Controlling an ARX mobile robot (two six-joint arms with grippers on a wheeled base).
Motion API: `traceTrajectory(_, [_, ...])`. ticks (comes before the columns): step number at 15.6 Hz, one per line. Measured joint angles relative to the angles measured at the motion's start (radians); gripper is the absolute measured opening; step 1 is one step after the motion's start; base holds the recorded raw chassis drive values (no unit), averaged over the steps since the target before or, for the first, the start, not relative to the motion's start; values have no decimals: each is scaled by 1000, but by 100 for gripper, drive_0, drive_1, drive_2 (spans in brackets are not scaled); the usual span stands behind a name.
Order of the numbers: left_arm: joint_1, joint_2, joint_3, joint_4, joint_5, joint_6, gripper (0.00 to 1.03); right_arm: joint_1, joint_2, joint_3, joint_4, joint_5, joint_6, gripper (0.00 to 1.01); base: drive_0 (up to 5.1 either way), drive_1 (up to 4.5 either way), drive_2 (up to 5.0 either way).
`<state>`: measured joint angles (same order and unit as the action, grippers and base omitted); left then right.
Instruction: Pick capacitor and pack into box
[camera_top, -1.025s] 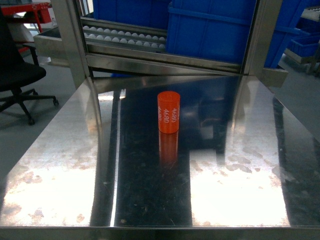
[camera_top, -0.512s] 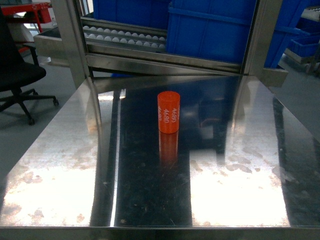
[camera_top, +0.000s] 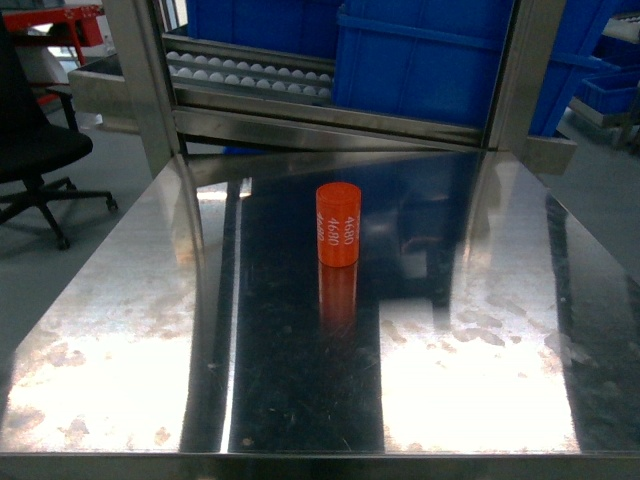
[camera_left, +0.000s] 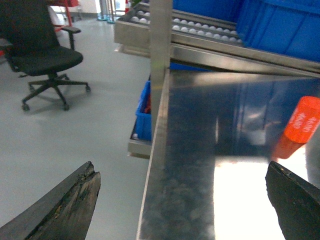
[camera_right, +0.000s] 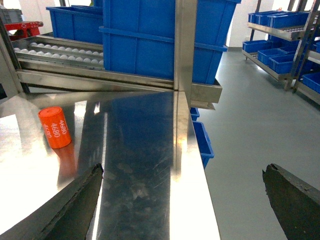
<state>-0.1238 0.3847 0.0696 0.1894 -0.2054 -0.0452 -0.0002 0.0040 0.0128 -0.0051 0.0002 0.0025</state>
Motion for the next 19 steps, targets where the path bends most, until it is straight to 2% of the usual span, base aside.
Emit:
traceTrajectory(2, [-100, 351, 83, 318, 2, -19, 98, 0, 0, 0, 0, 0, 0, 98, 0, 0, 0])
traceTrajectory(4, [-188, 743, 236, 586, 34, -35, 98, 0, 0, 0, 0, 0, 0, 98, 0, 0, 0])
traceTrajectory(6, [-245, 1090, 397, 682, 76, -45, 98, 0, 0, 0, 0, 0, 0, 98, 0, 0, 0])
traceTrajectory(8, [-281, 1339, 571, 679, 87, -65, 98, 0, 0, 0, 0, 0, 0, 98, 0, 0, 0])
traceTrajectory(11, [-302, 1576, 777, 620, 121, -113, 98, 0, 0, 0, 0, 0, 0, 98, 0, 0, 0])
traceTrajectory(16, [-316, 1851, 1091, 542, 116, -113, 98, 0, 0, 0, 0, 0, 0, 98, 0, 0, 0])
traceTrajectory(19, [-316, 1974, 1221, 490, 102, -117, 98, 0, 0, 0, 0, 0, 0, 98, 0, 0, 0])
